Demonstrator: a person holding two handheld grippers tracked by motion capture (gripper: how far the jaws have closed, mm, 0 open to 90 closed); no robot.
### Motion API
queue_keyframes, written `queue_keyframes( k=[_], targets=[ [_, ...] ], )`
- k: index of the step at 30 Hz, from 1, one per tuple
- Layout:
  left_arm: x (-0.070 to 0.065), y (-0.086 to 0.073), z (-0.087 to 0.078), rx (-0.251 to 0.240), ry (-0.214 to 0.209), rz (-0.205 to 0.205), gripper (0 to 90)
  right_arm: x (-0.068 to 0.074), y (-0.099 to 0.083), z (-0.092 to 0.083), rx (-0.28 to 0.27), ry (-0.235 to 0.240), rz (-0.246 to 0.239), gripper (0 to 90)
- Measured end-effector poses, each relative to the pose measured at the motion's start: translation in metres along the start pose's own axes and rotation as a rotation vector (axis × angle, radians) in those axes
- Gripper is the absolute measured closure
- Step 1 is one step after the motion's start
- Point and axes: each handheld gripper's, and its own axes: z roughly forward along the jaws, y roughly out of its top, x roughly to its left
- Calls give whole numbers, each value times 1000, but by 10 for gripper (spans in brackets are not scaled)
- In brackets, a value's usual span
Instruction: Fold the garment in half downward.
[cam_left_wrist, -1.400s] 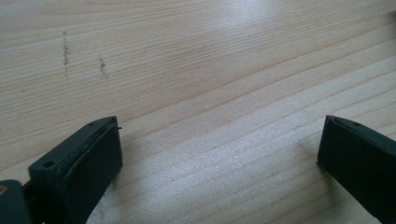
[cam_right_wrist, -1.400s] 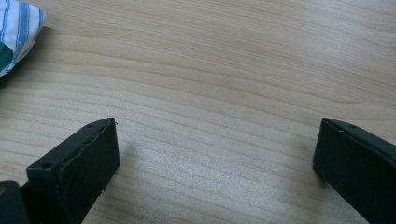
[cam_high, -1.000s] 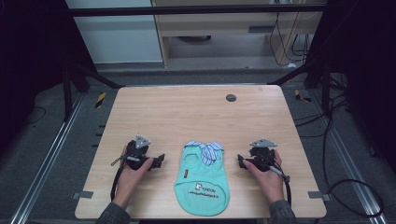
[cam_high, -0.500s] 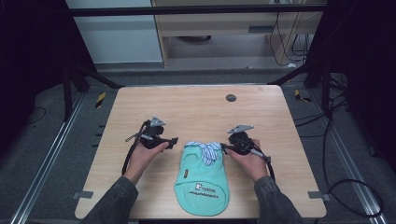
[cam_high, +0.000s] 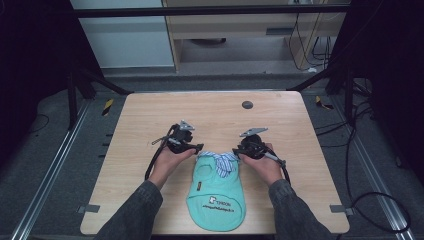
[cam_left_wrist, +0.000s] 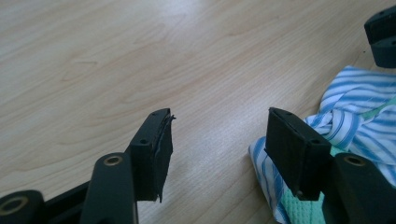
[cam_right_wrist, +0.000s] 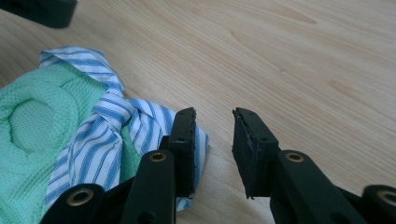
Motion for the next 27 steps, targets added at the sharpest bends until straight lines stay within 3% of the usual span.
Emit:
queue_keyframes(
  k=[3,10,14,27],
  targets=[
    [-4,-1,7,13,-23,-2,422,0,-2,6,30,14,4,685],
    [-10,-6,12,65,-24,31,436,4,-2,9,47,26,-10,687],
    [-11,-11,16,83,-44,23,436,6,-3,12,62,44,-12,656],
    [-13,-18,19,81,-42,22,433,12,-5,19,94,29,-32,616]
  ],
)
